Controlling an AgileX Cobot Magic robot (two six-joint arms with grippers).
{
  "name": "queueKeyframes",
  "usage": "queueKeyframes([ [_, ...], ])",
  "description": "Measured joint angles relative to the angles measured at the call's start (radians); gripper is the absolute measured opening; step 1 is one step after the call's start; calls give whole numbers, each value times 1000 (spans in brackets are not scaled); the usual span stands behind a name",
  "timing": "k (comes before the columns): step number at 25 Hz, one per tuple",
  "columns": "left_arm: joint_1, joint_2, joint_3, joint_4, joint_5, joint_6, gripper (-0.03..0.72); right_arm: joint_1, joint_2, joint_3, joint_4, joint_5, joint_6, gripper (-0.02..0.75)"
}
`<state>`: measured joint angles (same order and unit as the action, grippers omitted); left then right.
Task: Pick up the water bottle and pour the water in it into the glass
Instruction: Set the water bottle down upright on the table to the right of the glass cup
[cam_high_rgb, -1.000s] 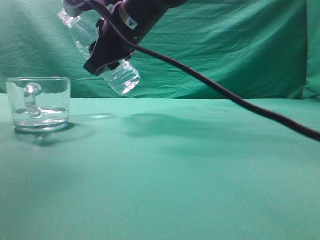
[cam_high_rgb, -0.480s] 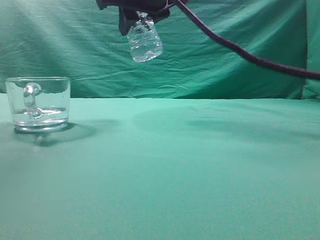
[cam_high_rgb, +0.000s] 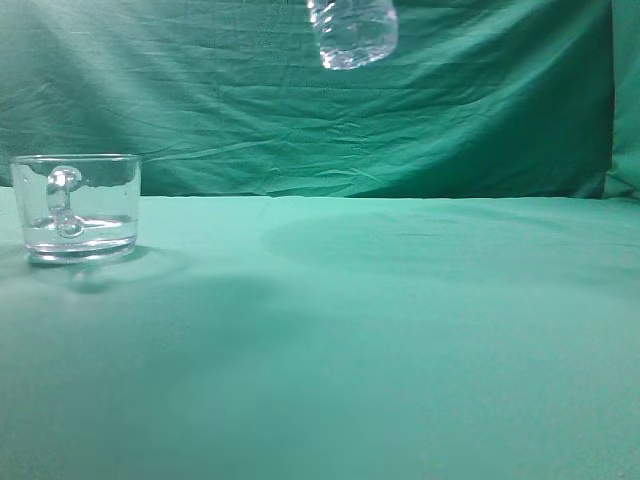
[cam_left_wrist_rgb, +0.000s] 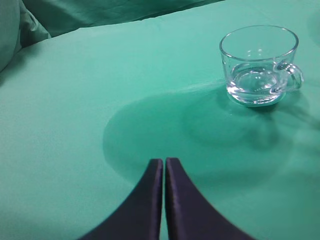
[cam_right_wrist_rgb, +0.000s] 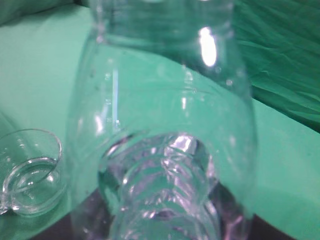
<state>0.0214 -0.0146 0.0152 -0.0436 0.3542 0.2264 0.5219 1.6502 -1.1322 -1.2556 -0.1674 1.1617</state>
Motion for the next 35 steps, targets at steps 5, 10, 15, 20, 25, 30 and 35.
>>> queueKeyframes([
  [5, 0, 0, 0, 0, 0, 0, 0, -154, -118, 149, -19, -160, 0, 289],
  [10, 0, 0, 0, 0, 0, 0, 0, -282, -181, 275, -27, -213, -50, 289],
  [15, 0, 0, 0, 0, 0, 0, 0, -372, -198, 369, -22, -376, -172, 289],
  [20, 0, 0, 0, 0, 0, 0, 0, -421, -198, 463, 132, -408, -379, 289],
  [25, 0, 0, 0, 0, 0, 0, 0, -435, -173, 473, 192, -415, -538, 289],
  [30, 0, 0, 0, 0, 0, 0, 0, -435, -92, 473, 255, -507, -607, 289],
  [35, 0, 0, 0, 0, 0, 0, 0, -435, 21, 473, 316, -660, -649, 289],
])
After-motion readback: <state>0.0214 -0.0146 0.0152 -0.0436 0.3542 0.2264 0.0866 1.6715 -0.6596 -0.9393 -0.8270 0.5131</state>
